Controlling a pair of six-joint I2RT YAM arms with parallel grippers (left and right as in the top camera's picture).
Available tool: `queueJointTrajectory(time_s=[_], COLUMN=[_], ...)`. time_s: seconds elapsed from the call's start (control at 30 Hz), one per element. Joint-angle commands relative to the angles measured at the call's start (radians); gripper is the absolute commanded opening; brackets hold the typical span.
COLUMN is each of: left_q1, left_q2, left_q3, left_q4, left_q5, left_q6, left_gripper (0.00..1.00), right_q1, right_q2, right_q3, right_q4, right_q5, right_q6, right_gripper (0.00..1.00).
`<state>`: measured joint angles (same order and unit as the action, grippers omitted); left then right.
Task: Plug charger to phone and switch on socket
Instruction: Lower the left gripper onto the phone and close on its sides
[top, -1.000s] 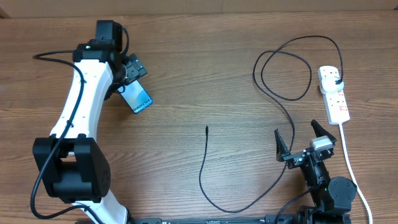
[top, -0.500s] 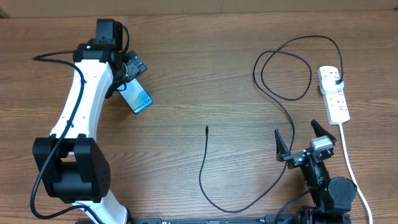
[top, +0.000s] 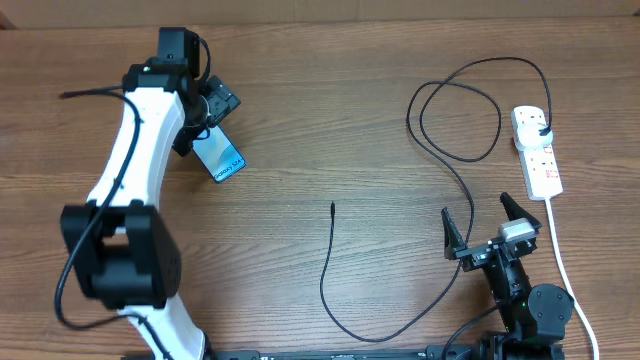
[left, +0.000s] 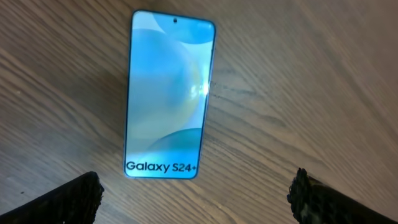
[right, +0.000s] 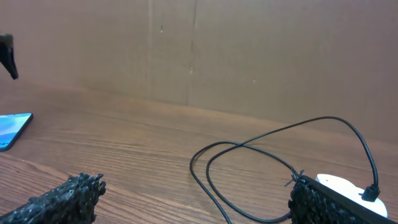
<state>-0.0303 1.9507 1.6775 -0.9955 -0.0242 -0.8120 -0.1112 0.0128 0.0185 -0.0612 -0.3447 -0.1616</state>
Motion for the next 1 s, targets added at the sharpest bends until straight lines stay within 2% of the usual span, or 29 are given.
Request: queueJointTrajectory(time_s=[0.0, 0.37, 0.97], left_q1=[0.009, 0.017, 0.059], left_q2=[0.103, 0.231, 0.235], left_q3=[0.088, 0.113, 0.112], left_q4=[-0.041, -0.055, -0.086], left_q5=[0.025, 0.027, 0.006], left_q6=[0.052, 0.103, 0.158], left_gripper=[1.00, 1.00, 1.00], right_q1=[0.005, 0.005, 0.005], right_q2=[-0.010, -0.010, -0.010], right_q3=[-0.011, -0.011, -0.011], right_q4=[0.006, 0.006, 0.006], right_q5=[-0.005, -0.005, -0.005], right_q6=[-0.004, -0.004, -0.004], right_gripper=[1.00, 1.00, 1.00])
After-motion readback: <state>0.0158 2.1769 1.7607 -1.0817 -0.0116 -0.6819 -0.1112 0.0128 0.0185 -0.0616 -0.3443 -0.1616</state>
